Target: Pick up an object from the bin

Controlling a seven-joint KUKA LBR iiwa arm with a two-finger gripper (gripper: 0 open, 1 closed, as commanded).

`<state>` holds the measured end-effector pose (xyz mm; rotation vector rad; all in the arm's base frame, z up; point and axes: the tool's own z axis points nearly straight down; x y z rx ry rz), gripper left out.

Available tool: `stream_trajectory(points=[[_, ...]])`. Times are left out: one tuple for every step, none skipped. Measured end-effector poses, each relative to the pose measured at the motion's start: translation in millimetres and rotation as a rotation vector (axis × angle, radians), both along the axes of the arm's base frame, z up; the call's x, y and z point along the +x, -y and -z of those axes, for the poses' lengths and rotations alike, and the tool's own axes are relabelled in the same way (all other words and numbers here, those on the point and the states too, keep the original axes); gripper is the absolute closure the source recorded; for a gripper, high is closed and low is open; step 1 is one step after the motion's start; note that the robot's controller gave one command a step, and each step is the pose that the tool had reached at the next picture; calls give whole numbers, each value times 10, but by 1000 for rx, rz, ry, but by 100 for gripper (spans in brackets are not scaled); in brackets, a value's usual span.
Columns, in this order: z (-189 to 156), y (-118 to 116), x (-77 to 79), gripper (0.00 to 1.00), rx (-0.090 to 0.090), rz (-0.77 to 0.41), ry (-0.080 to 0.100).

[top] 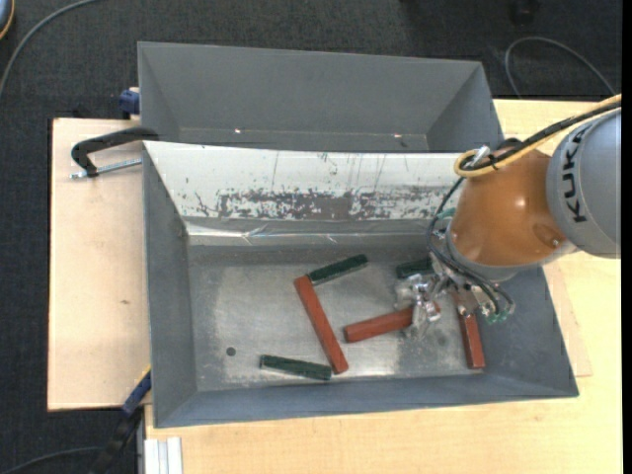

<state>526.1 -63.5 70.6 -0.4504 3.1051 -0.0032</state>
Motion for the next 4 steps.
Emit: stream_trajectory(points=[[-1580, 122, 196, 100, -1, -76, 11], [-1530, 115, 176, 0, 2, -76, 1], [-831, -49, 619, 0, 4, -3, -3], [44, 187, 648, 0, 3, 29, -7]])
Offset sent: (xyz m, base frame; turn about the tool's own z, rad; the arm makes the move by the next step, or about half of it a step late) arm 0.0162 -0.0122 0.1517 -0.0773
